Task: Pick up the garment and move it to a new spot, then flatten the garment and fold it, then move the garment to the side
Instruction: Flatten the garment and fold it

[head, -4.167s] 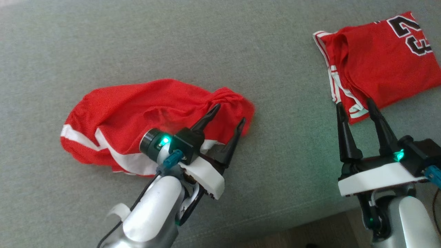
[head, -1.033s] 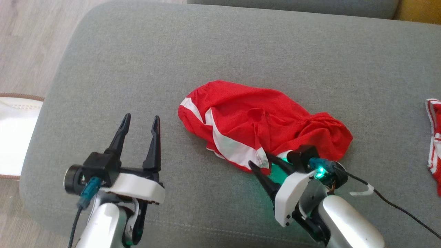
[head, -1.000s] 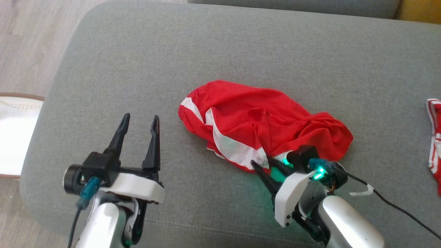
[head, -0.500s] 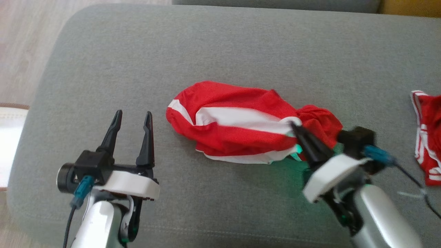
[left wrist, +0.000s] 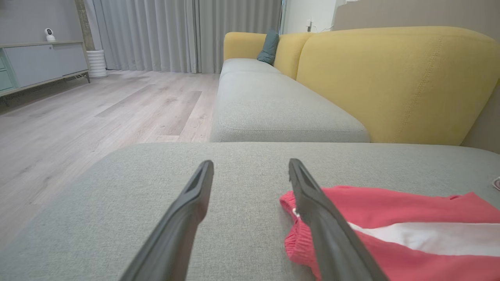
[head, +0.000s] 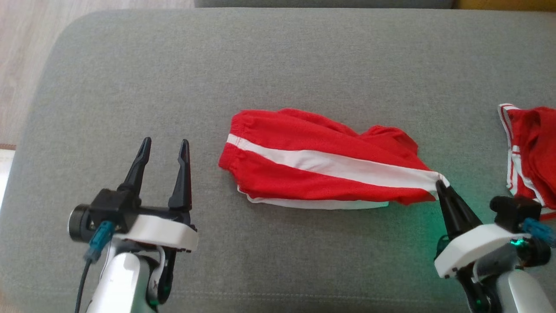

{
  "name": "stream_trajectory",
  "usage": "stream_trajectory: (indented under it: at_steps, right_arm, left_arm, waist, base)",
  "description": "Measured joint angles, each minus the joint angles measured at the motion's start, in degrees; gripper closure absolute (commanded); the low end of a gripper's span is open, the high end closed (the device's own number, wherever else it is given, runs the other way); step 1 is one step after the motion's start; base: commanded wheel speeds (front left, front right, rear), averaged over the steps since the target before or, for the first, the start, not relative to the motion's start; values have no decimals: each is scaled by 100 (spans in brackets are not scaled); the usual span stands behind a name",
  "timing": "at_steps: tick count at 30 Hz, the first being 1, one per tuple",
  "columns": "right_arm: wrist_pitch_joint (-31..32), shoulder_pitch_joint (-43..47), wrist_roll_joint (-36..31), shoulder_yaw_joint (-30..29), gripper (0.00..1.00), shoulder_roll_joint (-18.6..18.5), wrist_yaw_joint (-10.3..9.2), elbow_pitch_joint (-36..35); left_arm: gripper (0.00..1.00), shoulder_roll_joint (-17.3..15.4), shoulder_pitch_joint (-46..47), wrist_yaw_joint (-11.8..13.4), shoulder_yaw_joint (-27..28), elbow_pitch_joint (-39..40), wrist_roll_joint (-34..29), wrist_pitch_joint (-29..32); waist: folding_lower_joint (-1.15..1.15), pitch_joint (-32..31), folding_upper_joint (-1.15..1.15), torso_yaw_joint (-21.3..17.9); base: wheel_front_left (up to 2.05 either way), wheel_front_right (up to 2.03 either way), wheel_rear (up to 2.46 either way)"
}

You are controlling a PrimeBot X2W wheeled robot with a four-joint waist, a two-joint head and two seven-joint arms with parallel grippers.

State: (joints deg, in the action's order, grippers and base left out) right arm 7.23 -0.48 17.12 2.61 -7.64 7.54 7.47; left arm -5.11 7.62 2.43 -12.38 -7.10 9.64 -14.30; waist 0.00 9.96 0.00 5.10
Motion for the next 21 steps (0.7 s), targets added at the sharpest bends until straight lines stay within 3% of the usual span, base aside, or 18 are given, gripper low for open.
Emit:
stream_trajectory:
  at_steps: [2,3,4,13,21]
  right_arm:
    - [-23,0,2,-8,98,5,0,108]
    - [-32,-1,2,-7,55,21,0,151]
    - [-67,-1,2,-5,2,30,0,199]
    - [-678,0,-231,-174,0,147,0,-257]
    - [-721,2,-727,-278,0,138,0,-1076]
  left_arm:
    - [0,5,-2,-24,11,-1,0,0]
    - [0,5,-2,-43,21,-4,-2,0]
    - [0,9,-3,-43,22,-11,-8,0]
    - [0,24,-198,-43,146,-9,-8,0]
    - [0,7,-397,-43,182,-13,-58,0]
  waist:
    - [0,6,0,-31]
    - [0,5,0,-47]
    - [0,-5,0,-64]
    - [0,-212,0,-272]
    - [0,-368,0,-420]
  base:
    - [0,0,0]
    - [0,0,0]
    - [0,0,0]
    - [0,0,0]
    - [0,0,0]
